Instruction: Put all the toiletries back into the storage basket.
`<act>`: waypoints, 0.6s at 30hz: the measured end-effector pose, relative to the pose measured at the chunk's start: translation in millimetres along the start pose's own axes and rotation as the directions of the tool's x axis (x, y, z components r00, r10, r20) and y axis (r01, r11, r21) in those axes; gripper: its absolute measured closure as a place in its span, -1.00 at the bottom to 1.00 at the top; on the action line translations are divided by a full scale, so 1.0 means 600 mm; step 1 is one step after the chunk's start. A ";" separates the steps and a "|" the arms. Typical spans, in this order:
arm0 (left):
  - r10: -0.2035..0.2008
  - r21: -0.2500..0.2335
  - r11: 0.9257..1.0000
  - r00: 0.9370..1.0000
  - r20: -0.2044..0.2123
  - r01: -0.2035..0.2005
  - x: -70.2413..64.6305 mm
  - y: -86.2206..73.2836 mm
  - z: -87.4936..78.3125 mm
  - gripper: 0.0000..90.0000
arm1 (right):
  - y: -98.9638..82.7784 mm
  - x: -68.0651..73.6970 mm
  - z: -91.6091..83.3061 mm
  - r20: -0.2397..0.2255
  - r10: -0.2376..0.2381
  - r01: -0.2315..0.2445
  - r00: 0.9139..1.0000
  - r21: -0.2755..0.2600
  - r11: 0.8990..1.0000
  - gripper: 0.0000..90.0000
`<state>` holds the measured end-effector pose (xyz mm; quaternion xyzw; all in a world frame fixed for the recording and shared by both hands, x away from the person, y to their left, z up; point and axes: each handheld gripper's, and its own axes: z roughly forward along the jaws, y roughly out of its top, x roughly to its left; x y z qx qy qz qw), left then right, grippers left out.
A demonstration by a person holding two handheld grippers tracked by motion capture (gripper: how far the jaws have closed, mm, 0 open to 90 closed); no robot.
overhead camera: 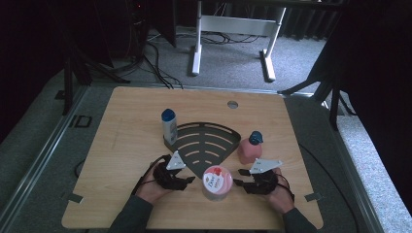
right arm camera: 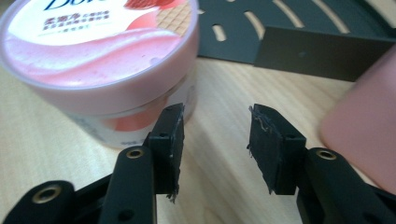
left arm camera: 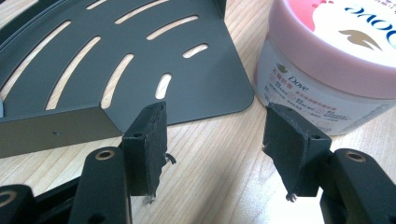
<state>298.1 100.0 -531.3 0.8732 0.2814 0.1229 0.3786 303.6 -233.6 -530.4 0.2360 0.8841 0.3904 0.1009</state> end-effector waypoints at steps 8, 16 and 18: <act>0.000 -0.016 1.000 1.000 0.030 0.001 -0.004 0.000 0.000 -0.10 | -0.001 0.003 0.004 -0.051 -0.023 0.023 0.998 0.006 1.000 0.18; 0.016 -0.012 1.000 0.998 0.062 -0.016 -0.014 -0.001 0.005 -0.10 | -0.005 0.003 0.001 -0.094 -0.034 0.034 0.995 -0.002 0.999 0.17; 0.025 -0.011 1.000 0.997 0.073 -0.024 -0.016 -0.001 0.006 -0.10 | -0.006 0.004 0.001 -0.100 -0.042 0.042 0.994 -0.003 0.999 0.17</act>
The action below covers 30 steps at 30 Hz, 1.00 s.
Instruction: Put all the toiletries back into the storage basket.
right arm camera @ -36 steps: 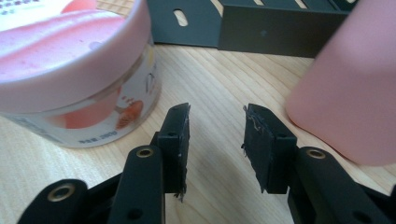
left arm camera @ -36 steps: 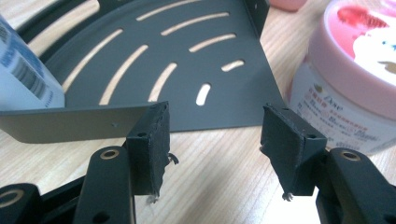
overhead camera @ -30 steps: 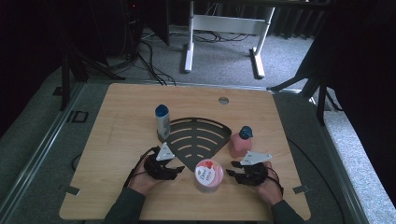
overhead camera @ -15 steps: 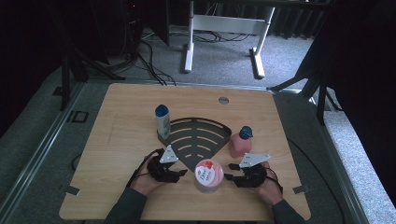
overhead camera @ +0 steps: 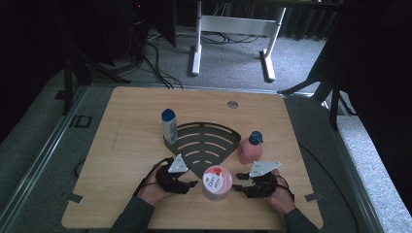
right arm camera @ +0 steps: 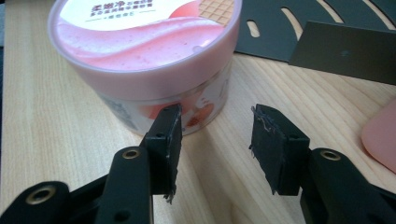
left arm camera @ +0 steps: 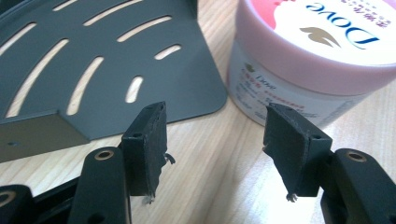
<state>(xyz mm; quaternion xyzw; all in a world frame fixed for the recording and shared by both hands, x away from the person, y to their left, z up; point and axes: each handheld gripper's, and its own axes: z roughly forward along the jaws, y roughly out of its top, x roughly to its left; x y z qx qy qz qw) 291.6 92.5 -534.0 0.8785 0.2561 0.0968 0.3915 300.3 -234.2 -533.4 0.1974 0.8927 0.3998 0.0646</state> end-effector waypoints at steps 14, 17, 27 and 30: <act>0.041 -0.010 0.999 0.998 0.053 -0.040 -0.014 0.006 0.008 -0.12 | -0.001 0.005 -0.004 -0.036 -0.034 0.033 0.999 -0.018 0.999 0.15; 0.053 -0.016 0.999 0.996 0.070 -0.052 -0.017 0.006 0.008 -0.12 | -0.001 0.006 -0.004 -0.053 -0.044 0.042 0.998 -0.024 0.999 0.14; 0.071 -0.024 0.997 0.992 0.106 -0.069 -0.024 0.005 0.010 -0.20 | 0.001 0.013 0.000 -0.098 -0.073 0.072 0.993 -0.021 0.997 0.07; 0.085 -0.025 0.996 0.989 0.120 -0.082 -0.029 0.006 0.013 -0.23 | 0.004 0.016 0.003 -0.114 -0.086 0.085 0.990 -0.020 0.996 0.06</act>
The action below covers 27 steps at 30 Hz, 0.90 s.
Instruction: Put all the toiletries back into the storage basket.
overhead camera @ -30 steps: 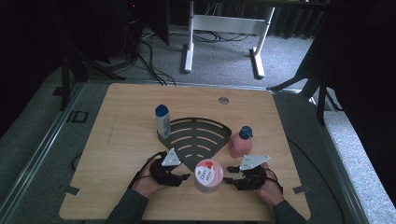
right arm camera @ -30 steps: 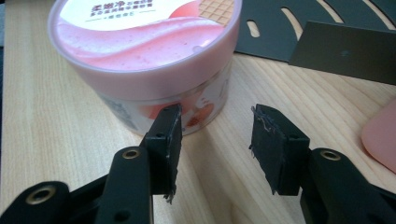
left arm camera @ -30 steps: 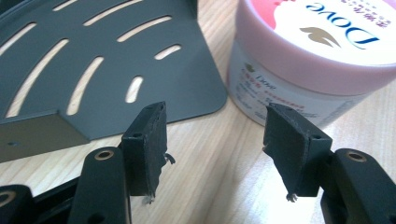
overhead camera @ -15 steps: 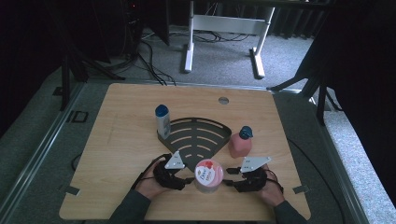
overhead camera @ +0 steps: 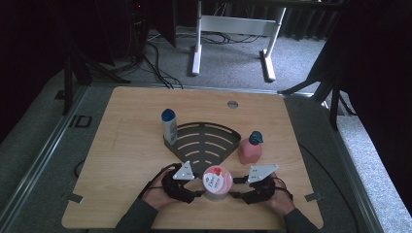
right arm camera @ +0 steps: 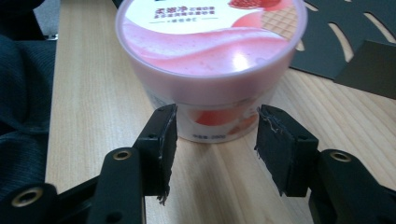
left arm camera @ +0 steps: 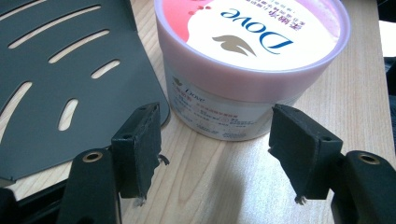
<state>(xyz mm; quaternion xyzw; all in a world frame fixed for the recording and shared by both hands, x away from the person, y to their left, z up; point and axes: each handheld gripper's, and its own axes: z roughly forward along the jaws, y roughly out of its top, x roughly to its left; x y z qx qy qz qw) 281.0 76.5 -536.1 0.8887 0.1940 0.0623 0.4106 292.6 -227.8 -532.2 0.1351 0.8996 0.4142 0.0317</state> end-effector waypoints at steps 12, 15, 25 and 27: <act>0.010 -0.013 1.000 0.999 0.049 -0.010 -0.005 0.006 0.012 -0.35 | 0.007 0.001 0.002 -0.006 -0.019 0.019 1.000 -0.002 1.000 -0.06; 0.014 -0.017 1.000 0.998 0.055 -0.013 -0.006 0.007 0.014 -0.37 | 0.008 0.001 0.002 -0.004 -0.025 0.025 1.000 0.000 1.000 -0.07; 0.033 -0.025 0.999 0.999 0.037 -0.033 -0.012 0.013 0.019 -0.47 | 0.010 0.001 0.006 -0.001 -0.031 0.031 1.000 0.001 1.000 -0.18; 0.035 -0.022 0.999 0.999 0.035 -0.035 -0.012 0.015 0.021 -0.51 | 0.010 0.000 0.007 -0.004 -0.032 0.032 0.999 -0.001 0.999 -0.21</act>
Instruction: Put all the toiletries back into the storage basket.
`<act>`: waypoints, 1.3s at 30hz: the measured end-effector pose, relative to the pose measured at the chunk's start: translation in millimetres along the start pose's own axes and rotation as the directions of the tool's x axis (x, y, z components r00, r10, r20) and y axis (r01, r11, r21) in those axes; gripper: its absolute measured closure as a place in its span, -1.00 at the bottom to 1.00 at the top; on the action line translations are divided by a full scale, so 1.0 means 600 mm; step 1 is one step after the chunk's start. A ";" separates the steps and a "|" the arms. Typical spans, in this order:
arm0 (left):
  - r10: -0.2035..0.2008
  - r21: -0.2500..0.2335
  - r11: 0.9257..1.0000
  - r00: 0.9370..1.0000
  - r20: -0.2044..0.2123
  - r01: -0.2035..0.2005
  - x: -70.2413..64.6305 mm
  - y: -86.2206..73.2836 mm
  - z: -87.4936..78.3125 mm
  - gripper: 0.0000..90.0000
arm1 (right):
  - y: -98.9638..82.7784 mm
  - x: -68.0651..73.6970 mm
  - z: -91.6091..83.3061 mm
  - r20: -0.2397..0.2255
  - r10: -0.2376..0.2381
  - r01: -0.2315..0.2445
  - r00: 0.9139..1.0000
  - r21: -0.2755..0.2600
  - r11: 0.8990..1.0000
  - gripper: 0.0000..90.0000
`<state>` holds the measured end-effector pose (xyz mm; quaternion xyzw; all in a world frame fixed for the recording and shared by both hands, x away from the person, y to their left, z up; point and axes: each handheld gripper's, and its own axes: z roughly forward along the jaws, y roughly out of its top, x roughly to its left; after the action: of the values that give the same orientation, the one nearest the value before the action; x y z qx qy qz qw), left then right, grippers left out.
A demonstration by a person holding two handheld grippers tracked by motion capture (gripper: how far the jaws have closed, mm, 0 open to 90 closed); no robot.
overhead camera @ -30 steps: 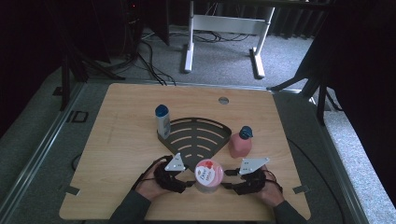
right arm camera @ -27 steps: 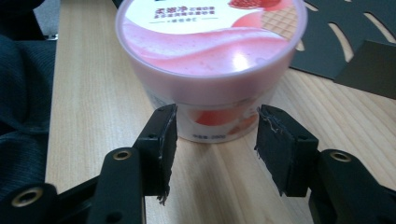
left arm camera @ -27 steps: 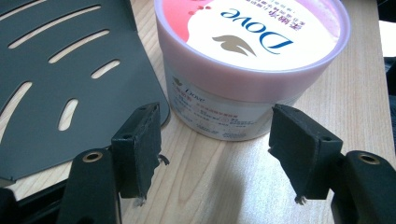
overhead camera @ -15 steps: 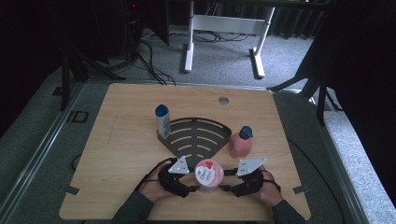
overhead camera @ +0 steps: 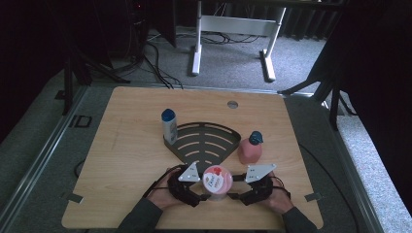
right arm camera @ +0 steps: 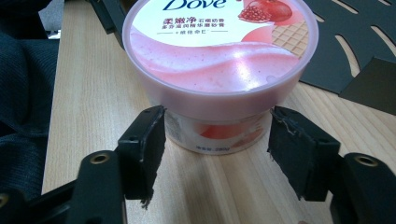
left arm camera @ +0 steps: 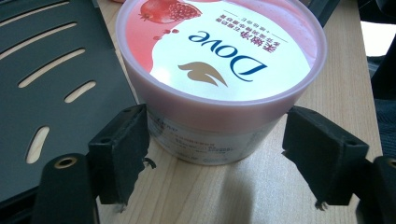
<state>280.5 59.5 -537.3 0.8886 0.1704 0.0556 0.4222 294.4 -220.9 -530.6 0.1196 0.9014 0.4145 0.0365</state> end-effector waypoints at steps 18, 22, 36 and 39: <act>0.037 0.026 0.999 0.999 -0.029 -0.036 -0.006 0.010 0.001 -0.57 | 0.001 -0.002 0.000 -0.003 -0.003 0.003 1.000 0.005 1.000 -0.21; 0.039 0.028 0.999 0.999 -0.030 -0.038 -0.006 0.010 0.001 -0.57 | 0.001 -0.002 0.000 -0.001 -0.005 0.005 1.000 0.003 1.000 -0.22; 0.044 0.026 0.999 0.999 -0.021 -0.044 -0.002 0.010 0.002 -0.57 | 0.003 -0.011 0.004 -0.028 -0.022 0.022 0.999 0.002 1.000 -0.33; 0.037 0.028 0.999 0.999 -0.014 -0.037 0.001 0.010 0.003 -0.58 | 0.004 -0.017 0.006 -0.047 -0.023 0.024 0.999 0.006 1.000 -0.36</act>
<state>282.9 54.9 -533.6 0.8969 0.1577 0.0676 0.4076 305.4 -219.0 -531.4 0.0994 0.9047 0.4138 0.0198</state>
